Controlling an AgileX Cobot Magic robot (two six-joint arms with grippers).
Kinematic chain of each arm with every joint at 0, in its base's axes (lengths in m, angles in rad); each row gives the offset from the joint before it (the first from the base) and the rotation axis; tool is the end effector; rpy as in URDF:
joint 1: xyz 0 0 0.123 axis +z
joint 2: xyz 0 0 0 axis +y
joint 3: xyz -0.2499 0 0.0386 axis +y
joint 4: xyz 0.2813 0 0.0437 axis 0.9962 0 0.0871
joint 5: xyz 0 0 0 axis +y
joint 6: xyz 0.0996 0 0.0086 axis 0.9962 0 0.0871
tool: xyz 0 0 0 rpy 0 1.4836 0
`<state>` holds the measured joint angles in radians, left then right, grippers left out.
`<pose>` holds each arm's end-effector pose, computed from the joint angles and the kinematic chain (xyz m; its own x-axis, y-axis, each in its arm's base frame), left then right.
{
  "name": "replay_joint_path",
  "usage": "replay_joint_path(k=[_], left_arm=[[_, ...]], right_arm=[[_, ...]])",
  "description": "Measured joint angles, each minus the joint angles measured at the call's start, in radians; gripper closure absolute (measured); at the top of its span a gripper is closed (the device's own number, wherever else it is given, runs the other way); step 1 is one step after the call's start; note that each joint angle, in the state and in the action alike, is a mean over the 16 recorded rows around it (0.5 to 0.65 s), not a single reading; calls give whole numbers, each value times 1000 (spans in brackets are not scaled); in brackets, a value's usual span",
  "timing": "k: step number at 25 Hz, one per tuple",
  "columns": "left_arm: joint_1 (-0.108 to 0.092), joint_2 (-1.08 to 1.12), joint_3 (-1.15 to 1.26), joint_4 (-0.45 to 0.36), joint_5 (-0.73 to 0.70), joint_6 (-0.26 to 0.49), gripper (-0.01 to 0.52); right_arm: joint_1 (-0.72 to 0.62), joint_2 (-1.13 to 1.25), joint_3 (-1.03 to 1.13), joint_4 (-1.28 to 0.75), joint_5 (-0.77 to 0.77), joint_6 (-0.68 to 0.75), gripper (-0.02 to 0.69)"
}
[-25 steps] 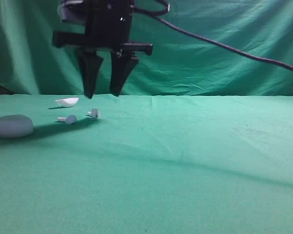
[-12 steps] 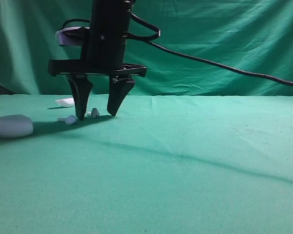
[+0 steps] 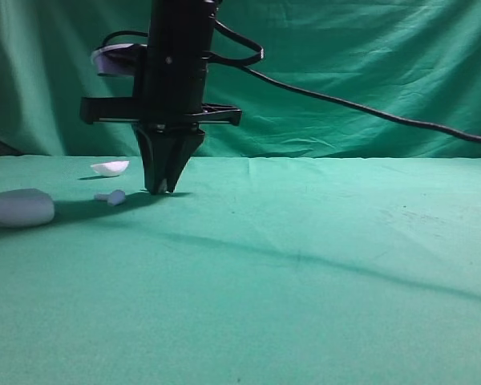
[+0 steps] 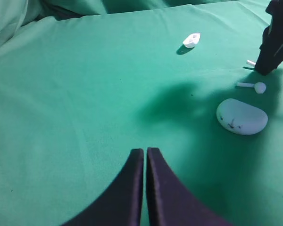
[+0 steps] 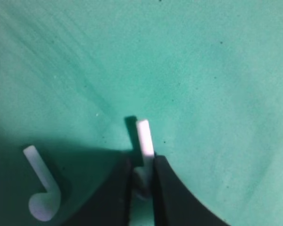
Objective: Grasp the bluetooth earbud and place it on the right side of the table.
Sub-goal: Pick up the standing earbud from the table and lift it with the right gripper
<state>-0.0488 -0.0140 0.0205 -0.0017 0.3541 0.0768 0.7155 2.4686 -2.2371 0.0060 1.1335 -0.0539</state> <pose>0.1272 -0.0063 0.1729 -0.2652 0.0882 -0.9601 0.0695 0.9950 0.0722 0.4012 0.3494 0.1308 -0.6879 -0.6659 -0.2887 -0.6934 0.7205 -0.0096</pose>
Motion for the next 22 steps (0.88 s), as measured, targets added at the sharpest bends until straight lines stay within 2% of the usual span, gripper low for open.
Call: replay_joint_path(k=[6,16,22], left_arm=[[0,0,0,0,0,0,514],[0,0,0,0,0,0,514],[0,0,0,0,0,0,514]], right_arm=[[0,2,-49,1,40,0,566],[-9,-115,-117,-10,109,12,568],[-53,-307,-7,-41,120,41,568]])
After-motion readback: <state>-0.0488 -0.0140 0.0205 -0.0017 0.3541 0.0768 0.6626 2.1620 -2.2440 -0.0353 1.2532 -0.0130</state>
